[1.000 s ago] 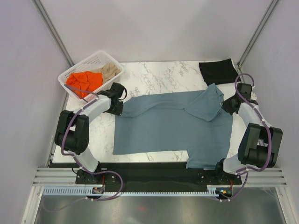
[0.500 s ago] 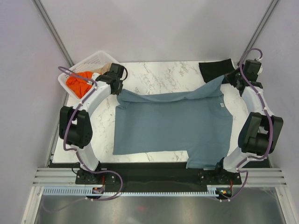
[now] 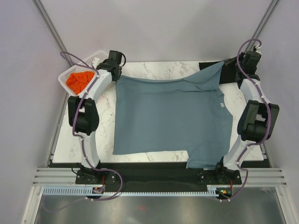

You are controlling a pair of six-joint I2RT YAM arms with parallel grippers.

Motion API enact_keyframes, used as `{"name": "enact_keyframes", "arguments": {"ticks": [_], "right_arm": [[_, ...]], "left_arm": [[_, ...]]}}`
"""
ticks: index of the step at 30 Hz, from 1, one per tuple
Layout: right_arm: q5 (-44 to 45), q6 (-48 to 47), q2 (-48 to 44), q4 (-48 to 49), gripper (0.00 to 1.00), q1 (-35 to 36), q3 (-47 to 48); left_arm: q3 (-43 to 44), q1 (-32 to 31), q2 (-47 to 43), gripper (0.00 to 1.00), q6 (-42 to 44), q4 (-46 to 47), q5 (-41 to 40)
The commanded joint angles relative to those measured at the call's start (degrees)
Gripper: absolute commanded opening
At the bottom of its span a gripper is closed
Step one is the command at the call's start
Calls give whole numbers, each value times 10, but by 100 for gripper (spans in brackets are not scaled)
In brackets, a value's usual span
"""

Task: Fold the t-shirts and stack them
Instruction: Fold the tshirt

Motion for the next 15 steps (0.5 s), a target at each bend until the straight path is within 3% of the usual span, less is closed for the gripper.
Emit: {"name": "enact_keyframes", "arguments": {"ticks": [1,8,15], "right_arm": [[-17,-23,22,88,0,5,32],[-40,-29,47,151,0,5,31],[-22,-53,42,66,0,4,44]], "left_arm": [[55,0,31,2,77,36,-31],[82,1,57,2,113,63,-4],[56,2,28,2,130,65,-1]]}}
